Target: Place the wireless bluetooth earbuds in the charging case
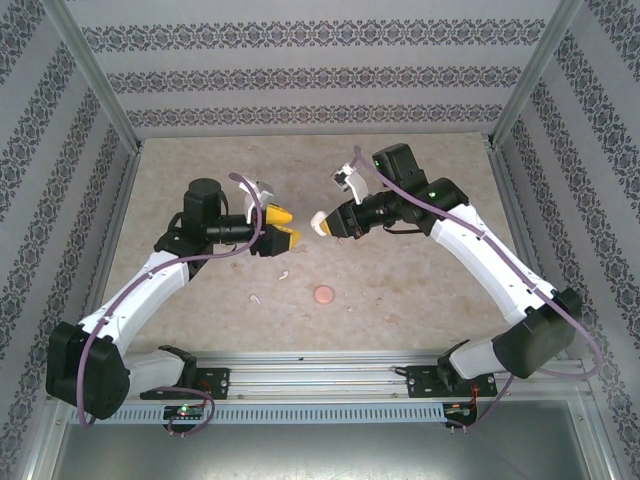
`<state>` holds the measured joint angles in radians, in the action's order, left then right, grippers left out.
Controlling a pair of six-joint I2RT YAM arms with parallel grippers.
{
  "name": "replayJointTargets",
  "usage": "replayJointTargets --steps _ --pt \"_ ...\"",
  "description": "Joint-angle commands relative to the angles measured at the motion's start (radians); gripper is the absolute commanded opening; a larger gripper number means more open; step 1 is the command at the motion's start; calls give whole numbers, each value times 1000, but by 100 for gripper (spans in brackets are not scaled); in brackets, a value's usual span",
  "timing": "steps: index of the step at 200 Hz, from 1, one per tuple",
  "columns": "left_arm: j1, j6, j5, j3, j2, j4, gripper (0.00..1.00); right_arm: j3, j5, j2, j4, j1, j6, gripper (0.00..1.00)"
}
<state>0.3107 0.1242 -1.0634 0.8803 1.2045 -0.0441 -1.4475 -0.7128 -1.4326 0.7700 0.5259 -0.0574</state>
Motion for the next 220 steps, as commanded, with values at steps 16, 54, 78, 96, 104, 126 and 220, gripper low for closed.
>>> replayJointTargets --steps 16,54,78,96,104,126,220 --pt "-9 53 -192 -15 -5 -107 71 -70 -100 -30 48 9 179 9" --pt "20 55 -214 13 14 -77 57 -84 -149 -55 57 38 231 8" --pt "28 63 -214 20 14 -82 50 -103 -168 -68 69 61 240 8" --pt "30 63 -214 22 12 -85 45 -103 -174 -66 64 67 243 8" --pt "34 64 -215 27 13 -83 42 -100 -181 -62 57 69 240 8" --pt "42 62 -226 49 19 -69 33 -93 -191 -54 32 80 234 7" --pt "53 -96 -221 110 8 148 38 -98 -241 -58 28 76 255 7"
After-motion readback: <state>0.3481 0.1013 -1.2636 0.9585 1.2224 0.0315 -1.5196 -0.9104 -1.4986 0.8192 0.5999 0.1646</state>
